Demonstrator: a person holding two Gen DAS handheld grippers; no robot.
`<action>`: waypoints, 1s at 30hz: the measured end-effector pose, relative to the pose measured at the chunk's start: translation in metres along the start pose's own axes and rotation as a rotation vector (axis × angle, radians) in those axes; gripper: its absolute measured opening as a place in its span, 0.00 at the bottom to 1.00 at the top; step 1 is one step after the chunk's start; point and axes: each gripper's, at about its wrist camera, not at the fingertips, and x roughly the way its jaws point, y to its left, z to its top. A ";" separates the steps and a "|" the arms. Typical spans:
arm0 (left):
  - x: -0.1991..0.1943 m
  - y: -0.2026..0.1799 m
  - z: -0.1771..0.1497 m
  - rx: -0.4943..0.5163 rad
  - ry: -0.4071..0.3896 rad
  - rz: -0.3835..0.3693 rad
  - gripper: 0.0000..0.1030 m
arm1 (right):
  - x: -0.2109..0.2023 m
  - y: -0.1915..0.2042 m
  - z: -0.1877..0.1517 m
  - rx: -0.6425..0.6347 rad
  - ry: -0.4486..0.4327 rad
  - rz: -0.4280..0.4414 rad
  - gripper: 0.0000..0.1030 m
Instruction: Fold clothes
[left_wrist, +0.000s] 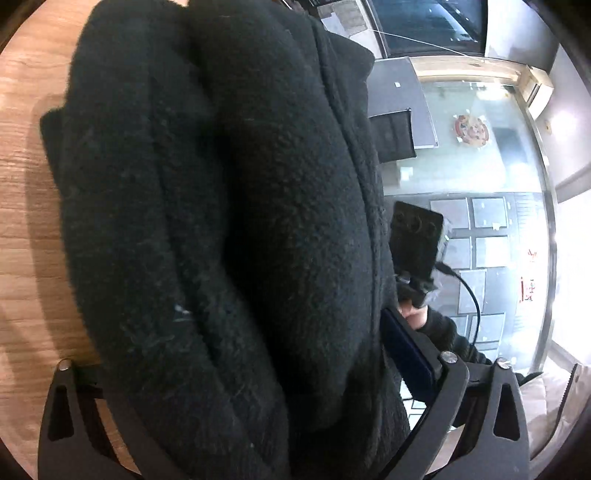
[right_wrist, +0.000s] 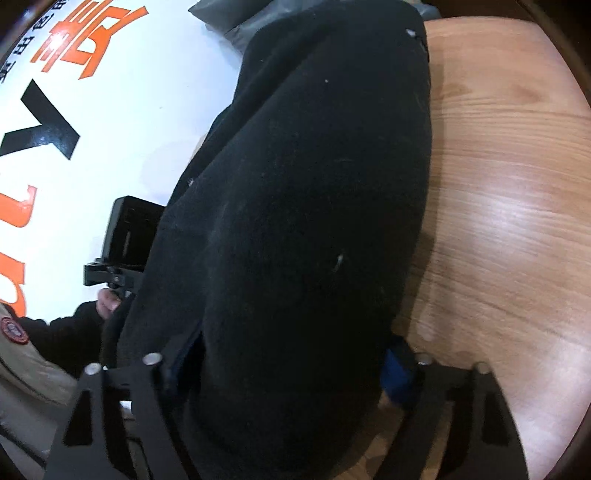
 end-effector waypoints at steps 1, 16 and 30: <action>-0.005 -0.002 -0.001 0.009 -0.009 0.010 0.76 | 0.003 0.010 0.000 -0.015 -0.010 -0.026 0.64; -0.308 -0.014 -0.005 0.225 -0.319 0.351 0.52 | 0.139 0.241 0.083 -0.276 -0.231 0.008 0.47; -0.440 0.210 0.107 0.124 -0.314 0.418 0.62 | 0.402 0.284 0.193 -0.149 -0.177 -0.054 0.51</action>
